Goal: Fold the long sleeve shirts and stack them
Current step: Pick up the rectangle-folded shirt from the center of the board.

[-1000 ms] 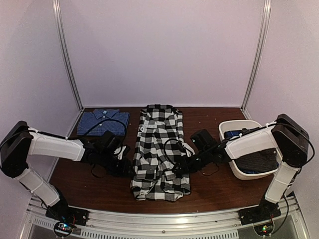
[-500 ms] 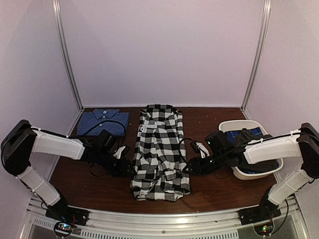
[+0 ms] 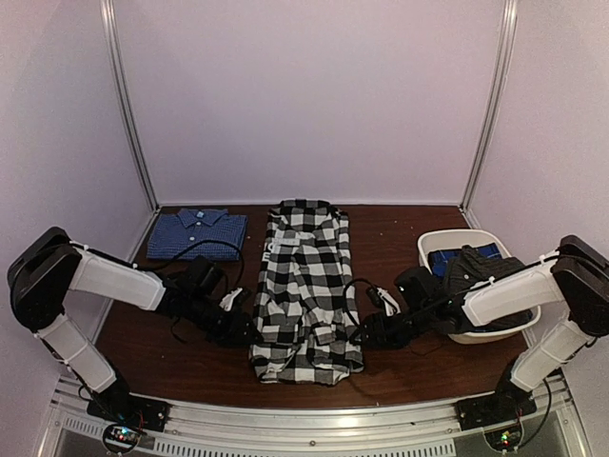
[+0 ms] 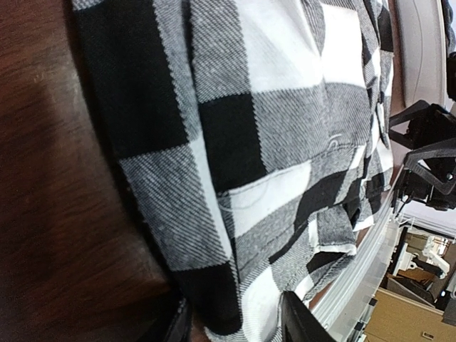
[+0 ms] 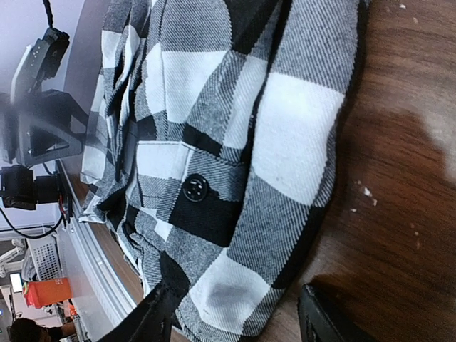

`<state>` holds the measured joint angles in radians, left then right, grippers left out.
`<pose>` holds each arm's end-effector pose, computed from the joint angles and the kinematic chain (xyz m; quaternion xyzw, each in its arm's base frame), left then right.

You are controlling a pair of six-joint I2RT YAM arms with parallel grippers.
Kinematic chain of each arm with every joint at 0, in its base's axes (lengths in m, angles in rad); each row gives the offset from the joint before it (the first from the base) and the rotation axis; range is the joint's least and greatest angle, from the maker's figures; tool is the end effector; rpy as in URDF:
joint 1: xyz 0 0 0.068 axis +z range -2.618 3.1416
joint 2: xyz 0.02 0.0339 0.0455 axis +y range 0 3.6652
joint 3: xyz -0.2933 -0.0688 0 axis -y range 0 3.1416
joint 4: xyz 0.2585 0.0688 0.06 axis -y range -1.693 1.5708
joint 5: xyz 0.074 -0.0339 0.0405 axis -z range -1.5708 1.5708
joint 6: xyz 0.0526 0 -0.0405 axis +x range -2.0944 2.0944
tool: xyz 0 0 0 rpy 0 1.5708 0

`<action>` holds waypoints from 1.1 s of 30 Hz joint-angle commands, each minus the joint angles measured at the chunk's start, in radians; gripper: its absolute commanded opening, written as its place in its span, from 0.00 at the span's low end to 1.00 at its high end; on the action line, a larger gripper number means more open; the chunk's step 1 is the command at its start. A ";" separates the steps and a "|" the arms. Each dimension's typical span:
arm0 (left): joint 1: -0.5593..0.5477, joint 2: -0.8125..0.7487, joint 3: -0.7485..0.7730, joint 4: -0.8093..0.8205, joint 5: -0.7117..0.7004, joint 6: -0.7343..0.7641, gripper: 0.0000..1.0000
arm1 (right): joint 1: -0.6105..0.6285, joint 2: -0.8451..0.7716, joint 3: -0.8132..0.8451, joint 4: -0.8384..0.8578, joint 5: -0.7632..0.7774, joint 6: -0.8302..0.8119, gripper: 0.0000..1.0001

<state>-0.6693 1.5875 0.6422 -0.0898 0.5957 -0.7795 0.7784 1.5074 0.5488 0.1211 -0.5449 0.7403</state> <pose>0.2051 -0.1999 0.1313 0.0268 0.9248 -0.3796 0.0019 0.1793 0.2151 0.1407 -0.1136 0.8971 0.4199 0.0775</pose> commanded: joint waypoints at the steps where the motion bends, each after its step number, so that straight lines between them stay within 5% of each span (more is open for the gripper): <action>1: 0.005 0.041 -0.010 0.031 -0.004 -0.016 0.42 | -0.004 0.043 -0.012 0.107 -0.038 0.043 0.62; 22: 0.004 0.084 0.004 0.168 0.098 -0.078 0.06 | -0.017 0.171 -0.021 0.364 -0.118 0.181 0.52; 33: -0.001 0.028 -0.024 0.215 0.150 -0.125 0.00 | -0.019 0.149 0.006 0.370 -0.130 0.197 0.16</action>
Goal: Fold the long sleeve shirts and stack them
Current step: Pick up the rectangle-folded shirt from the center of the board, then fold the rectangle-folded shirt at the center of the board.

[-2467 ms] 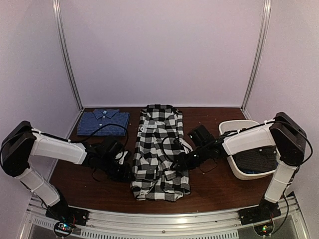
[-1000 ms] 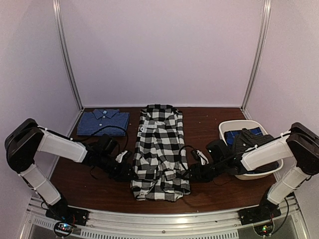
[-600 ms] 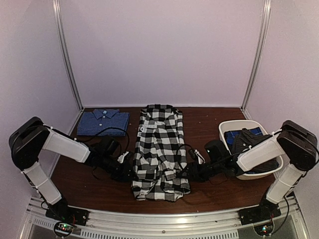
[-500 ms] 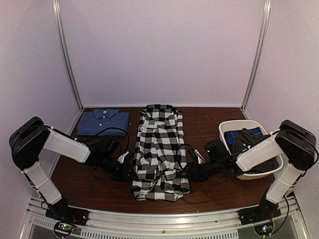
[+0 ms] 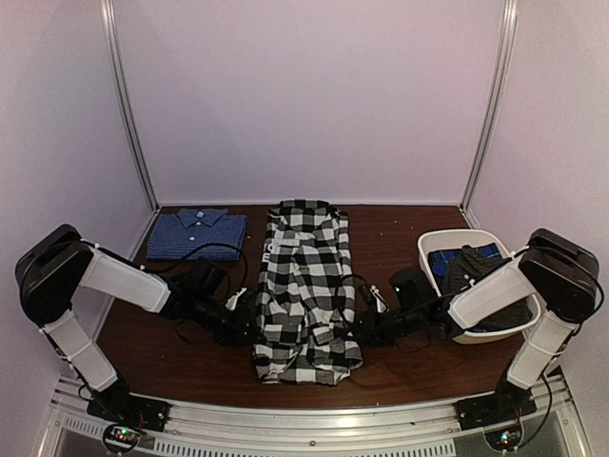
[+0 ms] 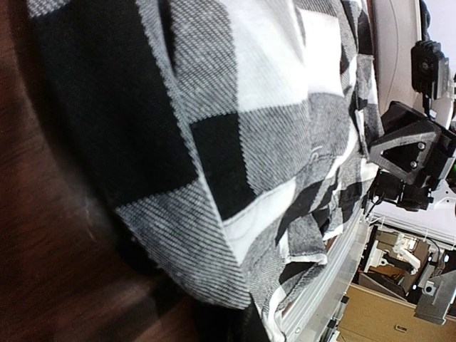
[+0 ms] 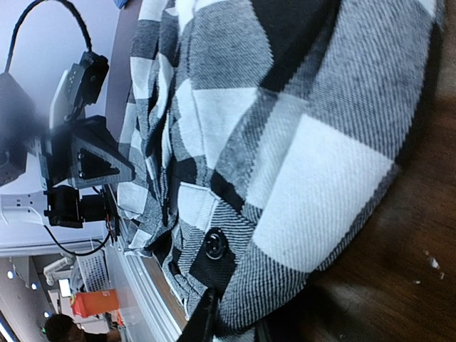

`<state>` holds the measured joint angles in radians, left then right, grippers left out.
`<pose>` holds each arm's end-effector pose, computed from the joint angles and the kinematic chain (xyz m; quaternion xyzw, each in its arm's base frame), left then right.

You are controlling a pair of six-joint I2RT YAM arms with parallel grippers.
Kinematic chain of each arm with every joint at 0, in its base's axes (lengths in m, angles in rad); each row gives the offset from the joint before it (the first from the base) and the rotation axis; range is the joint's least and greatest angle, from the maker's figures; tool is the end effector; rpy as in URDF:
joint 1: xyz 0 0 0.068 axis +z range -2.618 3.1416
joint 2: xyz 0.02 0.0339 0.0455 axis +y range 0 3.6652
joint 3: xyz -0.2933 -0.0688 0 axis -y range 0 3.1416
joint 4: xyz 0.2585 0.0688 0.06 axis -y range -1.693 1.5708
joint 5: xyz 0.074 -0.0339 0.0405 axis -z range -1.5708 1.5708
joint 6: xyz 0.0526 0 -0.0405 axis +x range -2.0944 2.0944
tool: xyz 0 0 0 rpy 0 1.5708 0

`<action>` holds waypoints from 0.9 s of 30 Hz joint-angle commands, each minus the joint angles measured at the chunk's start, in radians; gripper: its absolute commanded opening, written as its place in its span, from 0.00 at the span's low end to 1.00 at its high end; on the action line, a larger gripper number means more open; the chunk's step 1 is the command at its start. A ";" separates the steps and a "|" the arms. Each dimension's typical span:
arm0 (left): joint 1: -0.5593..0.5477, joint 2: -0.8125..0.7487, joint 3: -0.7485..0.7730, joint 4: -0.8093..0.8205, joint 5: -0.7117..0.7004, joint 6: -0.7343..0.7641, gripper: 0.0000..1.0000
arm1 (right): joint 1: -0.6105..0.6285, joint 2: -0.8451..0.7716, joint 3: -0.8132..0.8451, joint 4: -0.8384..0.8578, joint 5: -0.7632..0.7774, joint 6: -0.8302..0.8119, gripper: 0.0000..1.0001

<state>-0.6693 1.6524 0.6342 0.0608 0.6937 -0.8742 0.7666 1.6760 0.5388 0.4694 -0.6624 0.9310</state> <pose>0.2117 -0.2104 0.1237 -0.0104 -0.9024 0.4303 0.0225 0.1969 0.2345 0.1243 -0.0715 0.8597 0.5030 0.0531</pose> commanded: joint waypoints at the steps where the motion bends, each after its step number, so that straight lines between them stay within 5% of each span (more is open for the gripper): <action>1: -0.001 -0.040 -0.015 0.069 0.060 -0.039 0.00 | -0.008 -0.025 0.017 0.016 -0.012 0.006 0.13; 9: 0.023 -0.069 -0.010 0.124 0.128 -0.134 0.00 | -0.024 -0.096 0.049 -0.055 -0.008 0.003 0.00; 18: 0.110 -0.068 0.041 0.238 0.209 -0.308 0.00 | -0.091 -0.150 0.116 -0.059 -0.020 0.062 0.00; 27: 0.241 0.164 0.298 0.344 0.224 -0.424 0.00 | -0.227 0.057 0.335 0.054 -0.036 0.143 0.00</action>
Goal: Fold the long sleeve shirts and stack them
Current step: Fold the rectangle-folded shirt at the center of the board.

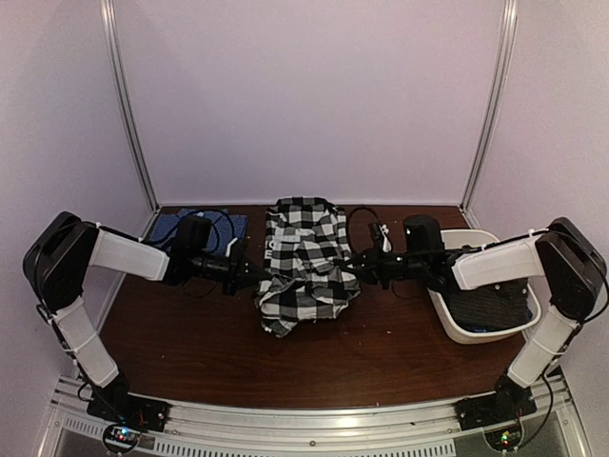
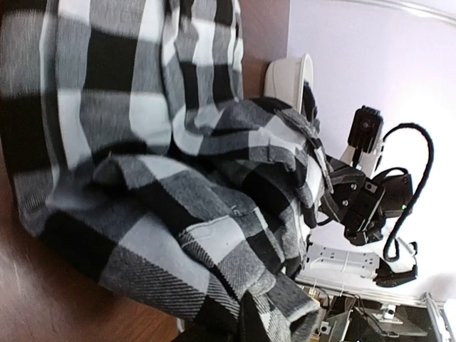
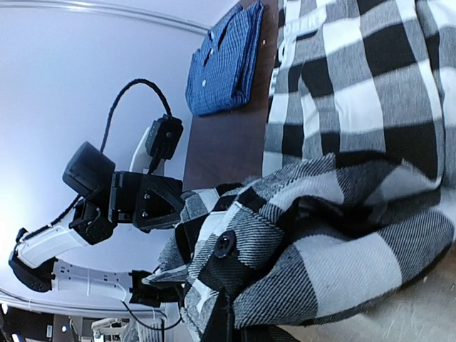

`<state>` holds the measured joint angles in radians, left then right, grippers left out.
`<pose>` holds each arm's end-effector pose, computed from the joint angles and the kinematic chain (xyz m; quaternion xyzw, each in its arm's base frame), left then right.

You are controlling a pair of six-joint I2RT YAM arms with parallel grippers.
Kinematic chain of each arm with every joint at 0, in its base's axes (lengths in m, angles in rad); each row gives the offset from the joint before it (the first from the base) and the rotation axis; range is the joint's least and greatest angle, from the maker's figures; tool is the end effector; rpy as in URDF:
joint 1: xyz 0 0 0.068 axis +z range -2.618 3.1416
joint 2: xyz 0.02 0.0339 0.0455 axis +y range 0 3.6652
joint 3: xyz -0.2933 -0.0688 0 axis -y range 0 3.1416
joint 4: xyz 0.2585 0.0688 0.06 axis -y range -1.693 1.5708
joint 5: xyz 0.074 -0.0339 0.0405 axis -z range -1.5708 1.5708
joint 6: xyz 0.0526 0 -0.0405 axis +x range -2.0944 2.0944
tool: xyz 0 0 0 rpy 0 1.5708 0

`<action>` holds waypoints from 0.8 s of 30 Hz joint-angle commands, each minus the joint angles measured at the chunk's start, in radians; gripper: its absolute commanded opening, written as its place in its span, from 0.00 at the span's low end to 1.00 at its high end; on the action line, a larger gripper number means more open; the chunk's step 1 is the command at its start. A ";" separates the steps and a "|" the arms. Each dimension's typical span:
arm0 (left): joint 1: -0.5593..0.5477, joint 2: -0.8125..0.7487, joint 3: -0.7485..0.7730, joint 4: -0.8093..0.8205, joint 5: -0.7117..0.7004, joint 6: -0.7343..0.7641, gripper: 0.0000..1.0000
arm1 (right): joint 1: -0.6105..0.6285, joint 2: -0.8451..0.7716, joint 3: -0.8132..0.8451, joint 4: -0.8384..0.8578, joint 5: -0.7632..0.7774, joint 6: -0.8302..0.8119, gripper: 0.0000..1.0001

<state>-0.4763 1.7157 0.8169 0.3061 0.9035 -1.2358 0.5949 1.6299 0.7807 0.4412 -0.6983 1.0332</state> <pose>0.2998 -0.2011 0.1793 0.1039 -0.8137 0.5718 0.0140 0.2776 0.2287 0.2065 -0.0127 0.8073 0.5715 0.1464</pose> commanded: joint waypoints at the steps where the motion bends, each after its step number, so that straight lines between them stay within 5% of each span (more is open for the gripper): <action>1: 0.057 0.138 0.149 0.112 0.011 -0.077 0.00 | -0.072 0.142 0.128 0.095 -0.011 0.052 0.00; 9: 0.096 0.443 0.382 0.186 -0.030 -0.159 0.00 | -0.143 0.441 0.371 0.107 -0.028 0.076 0.00; 13: 0.097 0.505 0.443 0.123 -0.058 -0.129 0.00 | -0.155 0.507 0.405 0.095 -0.019 0.074 0.16; 24: 0.103 0.432 0.499 -0.080 -0.157 0.038 0.45 | -0.178 0.398 0.369 -0.012 0.018 -0.018 0.59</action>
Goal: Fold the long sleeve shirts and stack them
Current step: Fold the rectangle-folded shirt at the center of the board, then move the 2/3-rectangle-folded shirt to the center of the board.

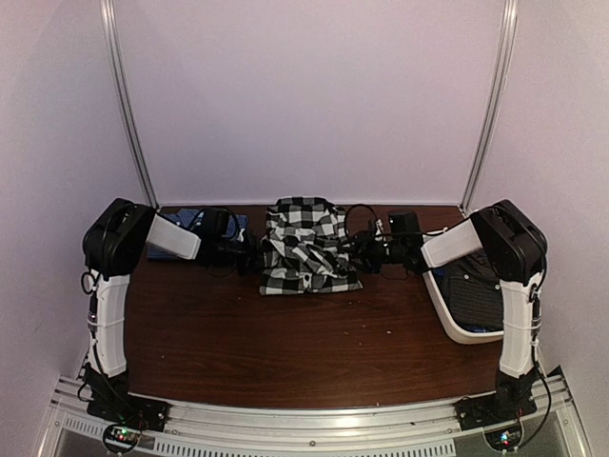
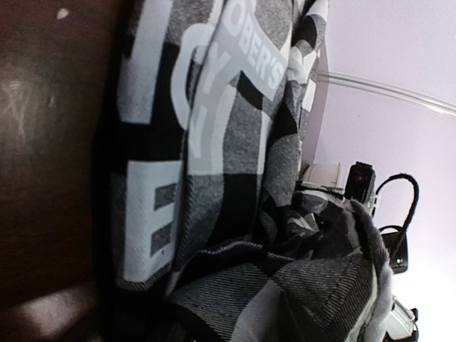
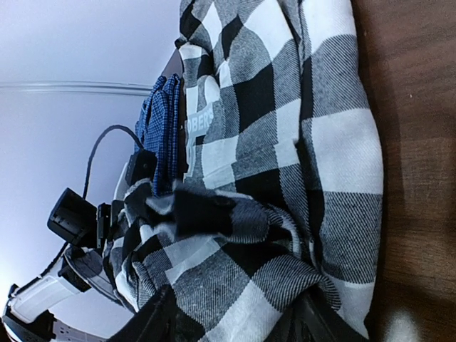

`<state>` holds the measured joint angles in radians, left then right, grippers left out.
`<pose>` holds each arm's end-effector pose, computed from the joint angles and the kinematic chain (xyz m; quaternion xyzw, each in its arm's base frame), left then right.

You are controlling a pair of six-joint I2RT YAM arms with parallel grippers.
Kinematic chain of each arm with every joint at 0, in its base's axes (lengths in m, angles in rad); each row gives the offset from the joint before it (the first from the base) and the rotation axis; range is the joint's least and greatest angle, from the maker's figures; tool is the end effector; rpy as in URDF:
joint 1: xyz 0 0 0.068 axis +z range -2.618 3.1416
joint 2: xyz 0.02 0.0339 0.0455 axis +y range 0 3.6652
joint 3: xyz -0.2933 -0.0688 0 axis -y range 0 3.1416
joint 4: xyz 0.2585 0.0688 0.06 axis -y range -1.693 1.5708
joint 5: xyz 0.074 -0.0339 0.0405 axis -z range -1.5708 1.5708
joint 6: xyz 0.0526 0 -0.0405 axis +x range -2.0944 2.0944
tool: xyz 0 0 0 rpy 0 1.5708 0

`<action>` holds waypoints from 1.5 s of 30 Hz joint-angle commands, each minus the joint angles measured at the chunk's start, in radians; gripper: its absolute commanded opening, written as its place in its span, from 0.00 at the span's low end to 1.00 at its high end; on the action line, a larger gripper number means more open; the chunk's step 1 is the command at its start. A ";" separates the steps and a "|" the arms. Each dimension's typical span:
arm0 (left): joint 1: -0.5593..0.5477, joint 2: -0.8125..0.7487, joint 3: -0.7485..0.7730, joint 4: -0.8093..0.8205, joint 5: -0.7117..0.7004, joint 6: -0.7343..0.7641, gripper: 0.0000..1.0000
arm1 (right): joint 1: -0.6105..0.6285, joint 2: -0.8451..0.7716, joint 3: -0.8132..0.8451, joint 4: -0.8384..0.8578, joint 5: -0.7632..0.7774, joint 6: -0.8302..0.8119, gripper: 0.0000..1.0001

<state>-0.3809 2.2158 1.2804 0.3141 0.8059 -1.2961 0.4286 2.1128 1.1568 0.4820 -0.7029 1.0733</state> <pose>0.4388 -0.2166 0.1112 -0.2007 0.8132 -0.5459 0.0218 0.4142 0.2267 0.1361 0.0836 0.8168 0.5487 0.1574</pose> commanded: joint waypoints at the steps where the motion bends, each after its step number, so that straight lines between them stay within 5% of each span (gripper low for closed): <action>1: 0.009 -0.074 0.039 -0.109 -0.069 0.118 0.48 | -0.011 -0.094 -0.009 -0.069 0.026 -0.072 0.62; 9: 0.026 -0.091 0.090 -0.213 -0.108 0.234 0.65 | -0.023 -0.127 -0.046 -0.107 0.031 -0.120 0.77; 23: 0.054 -0.045 0.195 -0.340 -0.114 0.354 0.73 | -0.030 -0.147 0.092 -0.428 0.110 -0.406 0.87; 37: 0.059 -0.027 0.267 -0.408 -0.083 0.426 0.75 | 0.094 -0.286 0.095 -0.641 0.373 -0.834 0.81; 45: 0.059 -0.039 0.357 -0.527 -0.185 0.520 0.75 | 0.162 -0.264 0.085 -0.679 0.475 -0.898 0.71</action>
<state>-0.3264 2.1723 1.5574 -0.1520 0.6865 -0.8577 0.5842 1.8420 1.2392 -0.1501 -0.3126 0.2295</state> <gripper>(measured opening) 0.751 0.735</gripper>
